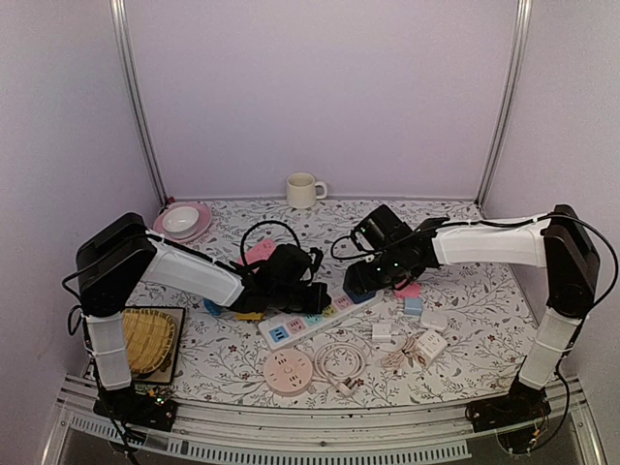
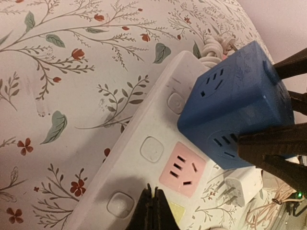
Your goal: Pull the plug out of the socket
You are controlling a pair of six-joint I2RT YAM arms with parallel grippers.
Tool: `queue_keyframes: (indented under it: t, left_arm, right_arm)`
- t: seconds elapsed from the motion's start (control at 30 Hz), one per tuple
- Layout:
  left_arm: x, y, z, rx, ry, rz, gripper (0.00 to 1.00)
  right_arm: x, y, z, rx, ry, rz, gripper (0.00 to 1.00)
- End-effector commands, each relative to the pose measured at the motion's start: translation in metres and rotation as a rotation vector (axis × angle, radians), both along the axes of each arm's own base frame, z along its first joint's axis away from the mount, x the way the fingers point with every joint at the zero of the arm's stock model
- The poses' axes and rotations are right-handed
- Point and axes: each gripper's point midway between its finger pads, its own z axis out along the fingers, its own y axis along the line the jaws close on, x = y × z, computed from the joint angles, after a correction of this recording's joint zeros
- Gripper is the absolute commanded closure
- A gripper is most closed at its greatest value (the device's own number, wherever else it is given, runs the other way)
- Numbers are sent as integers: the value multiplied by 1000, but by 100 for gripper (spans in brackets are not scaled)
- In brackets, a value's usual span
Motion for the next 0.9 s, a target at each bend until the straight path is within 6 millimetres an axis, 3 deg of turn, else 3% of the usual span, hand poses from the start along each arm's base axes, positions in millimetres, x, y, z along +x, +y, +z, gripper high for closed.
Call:
queue_keyframes:
  t: [0.0,0.33,0.53,0.77,0.87]
  left_arm:
    - [-38,48,-79,266,173,-5,100]
    - [-37,45,-78,263,168,-11,100]
    - [-36,41,-75,259,162,-19,100]
    - [-33,37,-61,242,130,-28,100]
    - [-29,33,-49,221,109,-30,100]
  right_arm:
    - [23,13,80,195,-175,-34,39]
    - [19,15,109,246,-216,1,39]
    - [20,14,114,246,-231,7,38]
    - [34,-12,104,310,-168,-64,37]
    - [38,-32,91,373,-121,-110,37]
